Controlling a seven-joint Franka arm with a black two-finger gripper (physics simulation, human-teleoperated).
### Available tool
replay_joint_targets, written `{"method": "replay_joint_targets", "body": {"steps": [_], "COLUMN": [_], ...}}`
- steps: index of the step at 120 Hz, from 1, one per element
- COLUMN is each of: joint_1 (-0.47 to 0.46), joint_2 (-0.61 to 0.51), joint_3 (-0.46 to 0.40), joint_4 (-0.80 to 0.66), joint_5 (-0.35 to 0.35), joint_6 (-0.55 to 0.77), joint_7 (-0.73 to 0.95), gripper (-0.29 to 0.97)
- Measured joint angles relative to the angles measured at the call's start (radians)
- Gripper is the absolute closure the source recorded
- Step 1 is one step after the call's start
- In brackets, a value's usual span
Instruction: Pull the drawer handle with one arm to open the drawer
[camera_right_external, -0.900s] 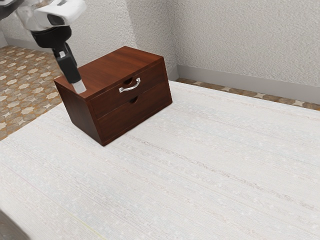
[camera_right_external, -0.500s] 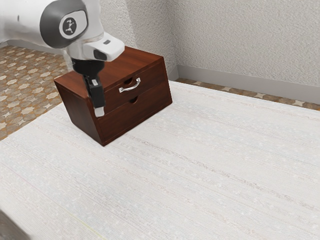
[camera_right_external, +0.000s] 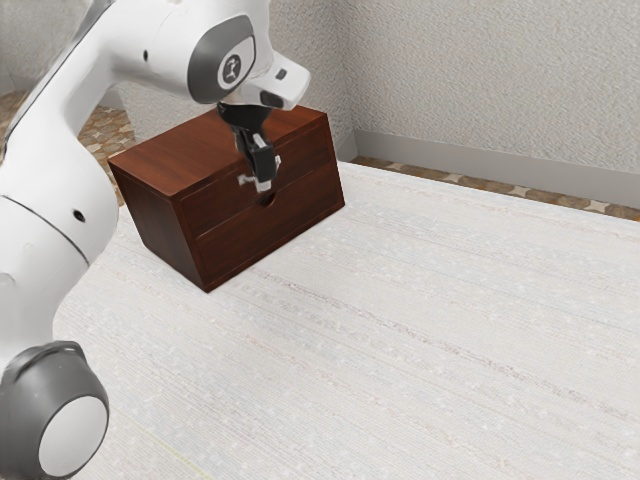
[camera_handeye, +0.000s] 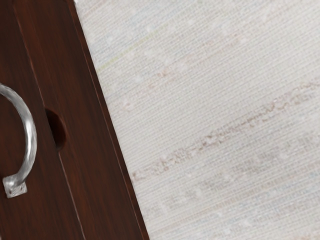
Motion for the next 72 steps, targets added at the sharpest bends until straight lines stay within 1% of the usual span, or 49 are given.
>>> {"method": "replay_joint_targets", "body": {"steps": [10, 16, 21, 34, 43, 56, 72], "joint_1": [0.035, 0.044, 0.047, 0.063, 0.074, 0.083, 0.082], "joint_2": [0.068, 0.11, 0.133, 0.162, 0.197, 0.228, 0.235], "joint_3": [0.001, 0.001, 0.002, 0.003, 0.003, 0.003, 0.003], "joint_4": [0.062, 0.1, 0.118, 0.131, 0.17, 0.192, 0.194], "joint_5": [0.004, 0.02, 0.037, 0.067, 0.077, 0.084, 0.087], "joint_6": [0.046, 0.072, 0.09, 0.123, 0.137, 0.154, 0.168], "joint_7": [0.009, 0.013, 0.012, -0.021, -0.056, -0.106, -0.159], "gripper": [0.01, 0.03, 0.07, 0.26, 0.35, 0.44, 0.49]}}
